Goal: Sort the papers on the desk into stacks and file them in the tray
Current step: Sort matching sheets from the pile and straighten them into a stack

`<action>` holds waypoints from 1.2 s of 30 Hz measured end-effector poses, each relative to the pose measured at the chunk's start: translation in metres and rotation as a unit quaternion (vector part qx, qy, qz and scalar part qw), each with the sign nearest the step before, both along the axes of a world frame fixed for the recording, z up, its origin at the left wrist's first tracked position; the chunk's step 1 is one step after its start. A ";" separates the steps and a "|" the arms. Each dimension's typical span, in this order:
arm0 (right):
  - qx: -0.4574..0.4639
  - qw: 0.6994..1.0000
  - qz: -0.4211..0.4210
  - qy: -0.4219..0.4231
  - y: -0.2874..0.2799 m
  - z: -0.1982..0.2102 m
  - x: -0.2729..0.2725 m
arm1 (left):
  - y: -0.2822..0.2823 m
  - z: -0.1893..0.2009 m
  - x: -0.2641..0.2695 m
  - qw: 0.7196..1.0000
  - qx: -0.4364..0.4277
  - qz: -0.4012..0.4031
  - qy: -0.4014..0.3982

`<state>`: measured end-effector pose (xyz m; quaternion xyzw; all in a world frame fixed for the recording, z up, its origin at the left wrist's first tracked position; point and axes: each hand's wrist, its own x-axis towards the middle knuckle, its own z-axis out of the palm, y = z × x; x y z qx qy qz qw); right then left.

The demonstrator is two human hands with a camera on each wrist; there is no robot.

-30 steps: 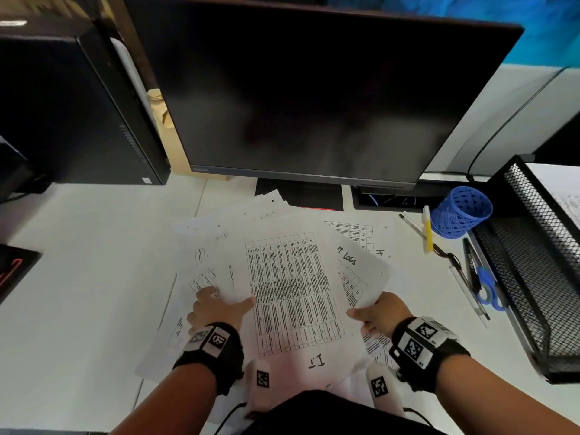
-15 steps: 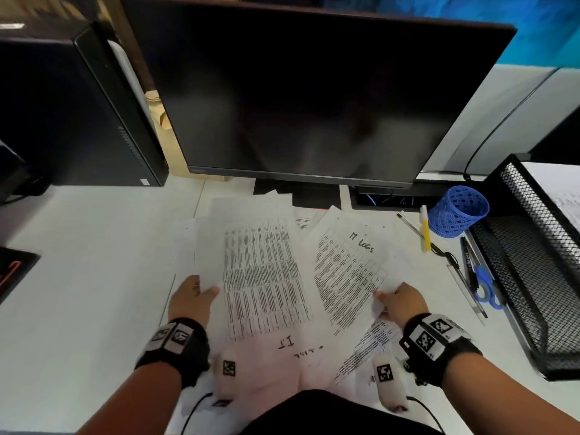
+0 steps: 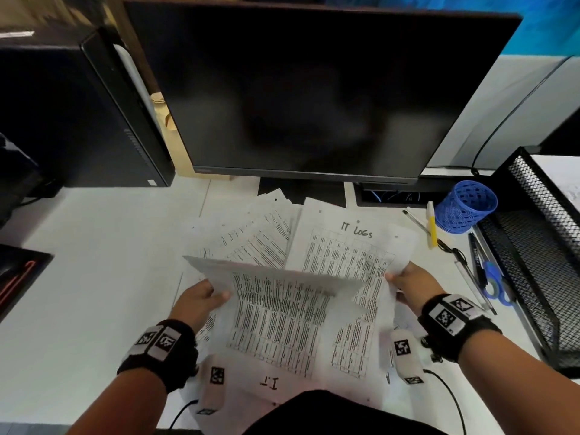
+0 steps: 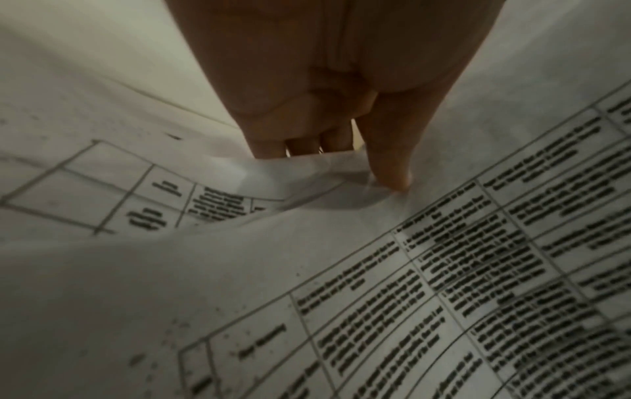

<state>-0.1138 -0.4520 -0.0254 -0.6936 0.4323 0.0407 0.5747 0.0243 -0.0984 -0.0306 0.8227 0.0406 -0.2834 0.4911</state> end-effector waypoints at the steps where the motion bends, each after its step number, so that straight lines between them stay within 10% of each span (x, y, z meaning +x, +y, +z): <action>1: 0.021 0.999 -0.005 -0.026 0.003 0.005 0.000 | -0.005 0.005 -0.001 1.000 -0.002 -0.010 -0.006; 12: 0.002 0.993 0.052 -0.110 0.037 0.035 0.027 | -0.048 0.029 0.003 0.998 0.017 0.000 -0.057; 21: 0.247 0.933 -0.191 -0.180 0.055 0.023 0.032 | -0.061 0.029 0.006 0.996 0.044 0.072 -0.035; 24: 0.085 0.993 -0.061 -0.058 0.061 0.020 0.028 | -0.068 0.028 0.000 0.998 0.025 0.037 -0.036; 29: -0.094 0.992 0.015 0.079 0.045 -0.009 0.020 | -0.062 0.013 -0.003 0.998 0.027 -0.048 -0.016; 36: -0.095 0.983 -0.031 0.152 0.016 -0.011 -0.005 | -0.007 -0.020 0.051 0.932 0.347 -0.064 -0.081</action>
